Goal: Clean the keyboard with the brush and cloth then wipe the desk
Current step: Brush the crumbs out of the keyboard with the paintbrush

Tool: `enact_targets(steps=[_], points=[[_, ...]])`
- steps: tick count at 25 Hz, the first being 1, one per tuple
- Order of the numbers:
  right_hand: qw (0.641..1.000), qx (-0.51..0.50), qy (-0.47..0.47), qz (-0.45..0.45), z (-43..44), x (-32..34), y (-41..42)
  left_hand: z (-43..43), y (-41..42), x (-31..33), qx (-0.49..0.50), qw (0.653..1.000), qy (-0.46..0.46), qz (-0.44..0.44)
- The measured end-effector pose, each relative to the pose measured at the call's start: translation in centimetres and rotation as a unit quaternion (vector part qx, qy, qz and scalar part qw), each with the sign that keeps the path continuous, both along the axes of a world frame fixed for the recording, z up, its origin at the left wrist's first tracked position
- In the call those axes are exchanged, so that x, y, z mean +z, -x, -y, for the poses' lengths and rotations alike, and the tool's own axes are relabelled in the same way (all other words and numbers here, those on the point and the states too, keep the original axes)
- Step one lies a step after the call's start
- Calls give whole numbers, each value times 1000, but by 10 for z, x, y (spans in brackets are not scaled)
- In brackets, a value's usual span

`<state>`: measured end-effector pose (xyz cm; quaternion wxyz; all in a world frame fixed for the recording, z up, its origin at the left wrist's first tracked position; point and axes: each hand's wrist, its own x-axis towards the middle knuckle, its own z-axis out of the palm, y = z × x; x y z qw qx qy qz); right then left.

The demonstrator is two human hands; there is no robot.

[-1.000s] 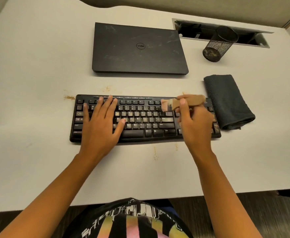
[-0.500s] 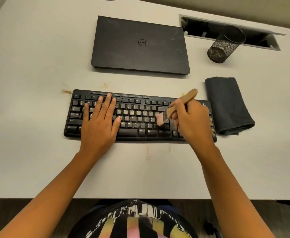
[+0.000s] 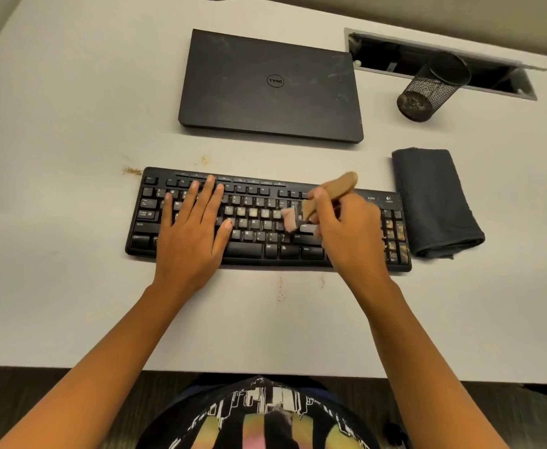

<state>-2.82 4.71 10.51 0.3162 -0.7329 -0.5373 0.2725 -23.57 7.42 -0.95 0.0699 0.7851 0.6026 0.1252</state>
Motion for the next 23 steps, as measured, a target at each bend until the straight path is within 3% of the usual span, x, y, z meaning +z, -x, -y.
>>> enact_targets(steps=[5, 11, 16, 23], points=[[995, 46, -22, 87, -27, -3, 6, -11, 24, 14, 53, 994, -14, 90], [979, 29, -194, 62, -38, -19, 10, -43, 103, 1, 183, 977, 1, 110], [978, 52, -188, 77, -17, -24, 6, -46, 111, -15, 181, 982, 0, 50], [986, 16, -147, 75, -41, -19, 2, -46, 111, -17, 182, 982, -11, 38]])
